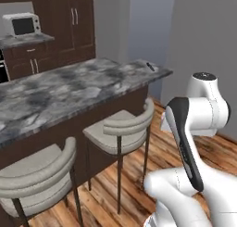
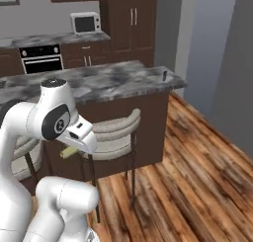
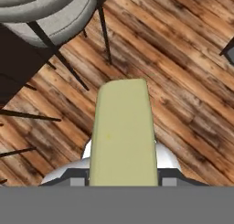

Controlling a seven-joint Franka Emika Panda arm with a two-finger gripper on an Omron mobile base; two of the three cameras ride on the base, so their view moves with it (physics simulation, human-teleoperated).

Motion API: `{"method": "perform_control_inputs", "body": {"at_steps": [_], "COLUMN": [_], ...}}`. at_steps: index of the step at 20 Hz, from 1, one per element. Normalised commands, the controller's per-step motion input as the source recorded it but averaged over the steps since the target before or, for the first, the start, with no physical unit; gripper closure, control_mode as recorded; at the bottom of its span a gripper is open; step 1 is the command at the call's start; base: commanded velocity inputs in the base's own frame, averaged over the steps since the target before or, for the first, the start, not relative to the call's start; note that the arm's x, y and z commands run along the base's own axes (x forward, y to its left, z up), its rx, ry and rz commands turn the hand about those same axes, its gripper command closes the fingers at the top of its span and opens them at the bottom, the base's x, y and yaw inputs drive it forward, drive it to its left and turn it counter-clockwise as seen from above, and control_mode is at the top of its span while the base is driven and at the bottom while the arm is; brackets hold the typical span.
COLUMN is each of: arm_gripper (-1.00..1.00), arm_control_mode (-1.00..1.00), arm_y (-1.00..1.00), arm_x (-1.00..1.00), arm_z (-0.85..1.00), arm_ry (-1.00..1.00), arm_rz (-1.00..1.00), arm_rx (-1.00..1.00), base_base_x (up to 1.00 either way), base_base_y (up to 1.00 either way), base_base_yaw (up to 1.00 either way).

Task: Retrieve the butter from the fridge and place it on a plate on the dining table. Then retrieve the butter knife by the fridge and place it near the plate.

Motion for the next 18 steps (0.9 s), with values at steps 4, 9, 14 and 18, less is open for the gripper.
{"method": "perform_control_inputs", "body": {"at_steps": [4, 9, 14, 18], "arm_gripper": [1.00, 1.00, 1.00, 1.00], "arm_control_mode": [1.00, 1.00, 1.00, 1.00], "arm_y": [0.00, 0.00, 0.00, 0.00], "arm_x": [0.00, 0.00, 0.00, 0.00], "arm_z": [0.00, 0.00, 0.00, 0.00], "arm_ry": [0.00, 0.00, 0.00, 0.00], "arm_rz": [0.00, 0.00, 0.00, 0.00], "arm_rx": [0.00, 0.00, 0.00, 0.00], "base_base_x": [-0.23, -0.24, -0.02, 0.00], "base_base_y": [0.87, 0.87, 0.98, 0.97], "base_base_yaw": [0.41, 0.36, 0.33, 0.34]}}
